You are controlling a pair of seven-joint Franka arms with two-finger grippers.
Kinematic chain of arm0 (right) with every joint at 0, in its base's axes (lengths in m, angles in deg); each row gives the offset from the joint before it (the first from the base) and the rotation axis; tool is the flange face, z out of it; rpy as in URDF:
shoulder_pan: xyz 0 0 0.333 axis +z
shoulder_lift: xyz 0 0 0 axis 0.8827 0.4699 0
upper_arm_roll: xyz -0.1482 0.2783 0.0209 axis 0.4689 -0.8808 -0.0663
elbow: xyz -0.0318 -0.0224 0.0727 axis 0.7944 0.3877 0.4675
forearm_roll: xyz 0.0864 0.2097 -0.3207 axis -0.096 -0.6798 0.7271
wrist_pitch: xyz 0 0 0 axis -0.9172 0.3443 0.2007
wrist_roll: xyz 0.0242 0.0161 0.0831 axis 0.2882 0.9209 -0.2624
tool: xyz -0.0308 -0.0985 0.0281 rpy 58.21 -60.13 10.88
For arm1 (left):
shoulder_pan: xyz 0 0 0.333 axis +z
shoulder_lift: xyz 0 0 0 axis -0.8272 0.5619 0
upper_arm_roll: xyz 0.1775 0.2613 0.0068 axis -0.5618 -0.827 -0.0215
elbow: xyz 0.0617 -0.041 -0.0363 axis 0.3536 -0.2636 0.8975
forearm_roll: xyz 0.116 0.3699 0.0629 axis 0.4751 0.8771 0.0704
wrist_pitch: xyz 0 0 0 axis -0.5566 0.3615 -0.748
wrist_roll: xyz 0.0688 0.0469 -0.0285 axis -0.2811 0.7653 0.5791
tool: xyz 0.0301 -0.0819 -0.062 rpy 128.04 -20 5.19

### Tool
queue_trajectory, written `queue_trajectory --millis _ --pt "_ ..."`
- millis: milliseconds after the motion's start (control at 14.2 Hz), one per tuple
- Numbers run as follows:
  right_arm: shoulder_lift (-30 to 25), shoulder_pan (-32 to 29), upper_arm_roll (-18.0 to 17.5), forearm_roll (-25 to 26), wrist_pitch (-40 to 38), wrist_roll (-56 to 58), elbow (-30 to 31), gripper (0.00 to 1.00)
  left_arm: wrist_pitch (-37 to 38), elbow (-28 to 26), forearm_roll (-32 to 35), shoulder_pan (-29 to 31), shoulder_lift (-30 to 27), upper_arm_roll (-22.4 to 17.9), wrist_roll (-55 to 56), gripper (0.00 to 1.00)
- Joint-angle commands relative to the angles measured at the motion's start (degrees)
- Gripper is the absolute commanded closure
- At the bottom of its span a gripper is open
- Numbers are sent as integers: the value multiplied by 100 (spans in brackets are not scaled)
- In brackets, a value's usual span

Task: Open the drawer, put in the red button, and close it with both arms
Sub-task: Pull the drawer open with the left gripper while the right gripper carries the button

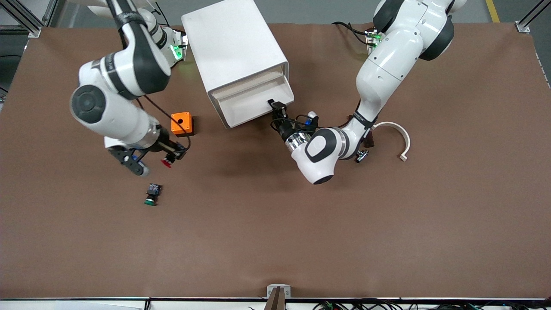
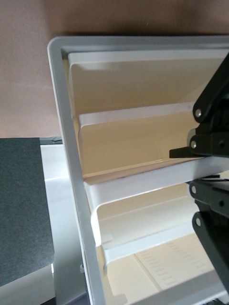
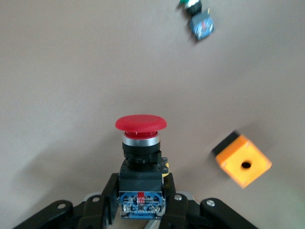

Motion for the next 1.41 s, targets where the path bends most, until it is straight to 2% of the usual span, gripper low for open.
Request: queue_trajectory --millis 0,283,494,636,706,848,918,989,1059,1342 --pt "-286 594 68 -95 31 -883 270 100 -95 88 -7 221 132 -75 16 86" --pt "-374 1359 68 -95 319 -1991 569 100 -288 106 -25 582 184 -75 16 85" --pt "-348 2017 68 -95 1126 -2843 1008 100 -288 123 -25 644 185 -75 -10 84" --pt "-304 2405 76 -86 1454 -3362 1053 100 -297 123 -25 679 194 -75 -28 79" --pt "-277 2519 68 -69 1472 -3521 1044 100 -314 123 -25 679 185 -66 -54 70" --pt "-251 2696 76 -60 1481 -3724 1035 100 -455 132 -34 688 176 -57 -359 27" --pt "-242 2783 76 -51 1481 -3847 1035 100 -455 184 -34 688 150 -40 -840 15" --pt "-190 2871 76 -33 1516 -3926 1035 100 -455 228 -34 688 132 -5 -1228 6" --pt "-137 2924 76 -33 1594 -4040 1035 100 -455 281 -34 697 123 5 -1441 1" --pt "144 3039 76 -16 1858 -4234 1018 100 -403 527 -25 828 97 4 -2064 1"
